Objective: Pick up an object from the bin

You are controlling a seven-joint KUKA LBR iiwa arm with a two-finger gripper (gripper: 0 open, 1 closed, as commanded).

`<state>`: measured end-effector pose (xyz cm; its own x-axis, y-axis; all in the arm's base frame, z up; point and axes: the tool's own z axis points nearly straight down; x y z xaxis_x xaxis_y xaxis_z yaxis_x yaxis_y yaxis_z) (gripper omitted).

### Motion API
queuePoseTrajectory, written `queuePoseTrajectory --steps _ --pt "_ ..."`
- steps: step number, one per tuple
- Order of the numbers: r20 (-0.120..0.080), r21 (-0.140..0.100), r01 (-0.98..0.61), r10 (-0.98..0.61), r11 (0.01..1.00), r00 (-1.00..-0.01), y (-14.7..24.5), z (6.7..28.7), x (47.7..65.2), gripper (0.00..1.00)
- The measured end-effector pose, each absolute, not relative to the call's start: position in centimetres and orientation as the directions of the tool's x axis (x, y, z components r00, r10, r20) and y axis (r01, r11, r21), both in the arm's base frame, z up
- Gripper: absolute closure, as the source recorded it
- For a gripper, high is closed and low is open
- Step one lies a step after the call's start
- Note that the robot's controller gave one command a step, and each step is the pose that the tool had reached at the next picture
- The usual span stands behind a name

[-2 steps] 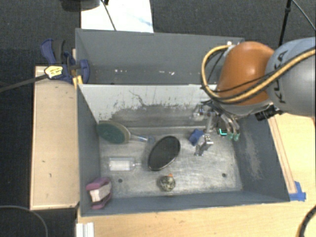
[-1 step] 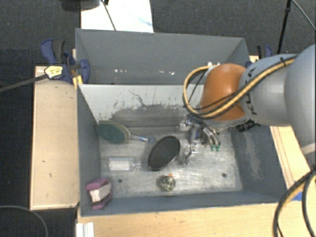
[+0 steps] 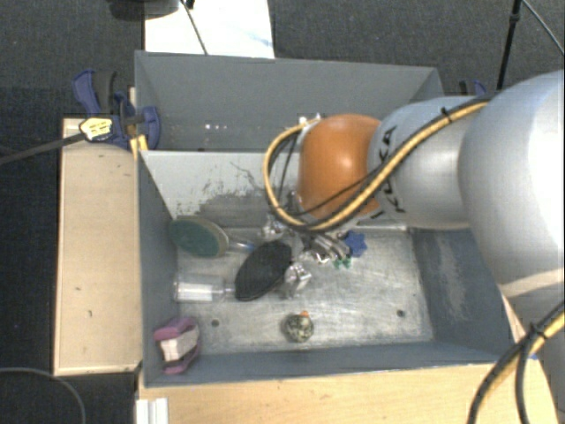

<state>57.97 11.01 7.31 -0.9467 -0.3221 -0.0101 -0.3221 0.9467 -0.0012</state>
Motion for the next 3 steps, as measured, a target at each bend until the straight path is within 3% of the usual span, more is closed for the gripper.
queuePoseTrajectory --steps 1,2,3 --pt "-0.011 -0.003 -0.318 -0.318 0.948 -0.948 10.8 7.4 58.1 1.00" --pt "-0.008 -0.002 -0.596 -0.596 0.803 -0.803 13.3 19.8 56.3 1.00" --pt "-0.005 -0.002 -0.777 -0.777 0.629 -0.629 14.2 23.6 56.2 1.00"
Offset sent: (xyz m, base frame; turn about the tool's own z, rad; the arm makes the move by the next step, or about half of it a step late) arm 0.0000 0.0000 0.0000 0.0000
